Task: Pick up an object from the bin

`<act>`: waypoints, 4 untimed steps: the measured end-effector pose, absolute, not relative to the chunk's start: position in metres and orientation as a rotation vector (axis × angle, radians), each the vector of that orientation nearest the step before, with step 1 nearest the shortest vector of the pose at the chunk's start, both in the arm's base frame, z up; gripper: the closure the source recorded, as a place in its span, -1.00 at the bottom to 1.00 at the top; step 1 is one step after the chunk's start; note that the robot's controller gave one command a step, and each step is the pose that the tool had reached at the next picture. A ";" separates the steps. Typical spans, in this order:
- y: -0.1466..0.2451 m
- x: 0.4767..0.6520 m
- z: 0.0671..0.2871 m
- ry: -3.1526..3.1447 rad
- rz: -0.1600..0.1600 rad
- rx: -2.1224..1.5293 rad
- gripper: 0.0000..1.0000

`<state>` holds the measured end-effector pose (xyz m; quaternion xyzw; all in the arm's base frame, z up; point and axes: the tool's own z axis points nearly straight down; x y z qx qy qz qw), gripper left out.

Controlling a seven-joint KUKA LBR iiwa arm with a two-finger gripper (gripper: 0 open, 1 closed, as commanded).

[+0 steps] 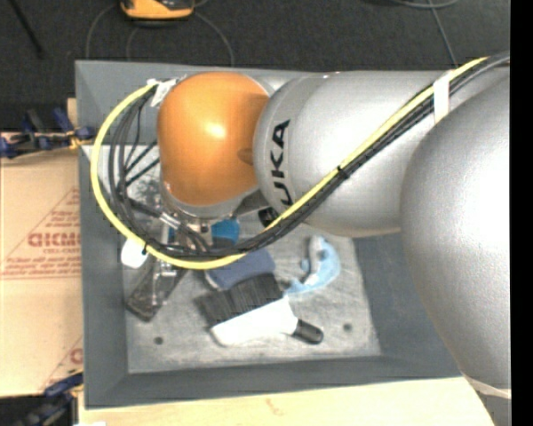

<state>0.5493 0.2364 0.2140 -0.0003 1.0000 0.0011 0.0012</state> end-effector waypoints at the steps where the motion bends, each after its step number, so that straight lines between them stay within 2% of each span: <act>1: 0.229 0.555 0.181 3.130 0.003 -0.144 -1.00; 2: 0.223 0.553 0.135 3.084 0.000 -0.571 -1.00; 3: 0.219 0.549 0.118 3.046 0.003 -0.724 -1.00; 4: 0.218 0.547 0.148 3.031 -0.001 -0.851 -1.00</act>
Offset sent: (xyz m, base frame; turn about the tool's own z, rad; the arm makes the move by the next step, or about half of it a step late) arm 0.0012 -0.0167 -0.1122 -0.5008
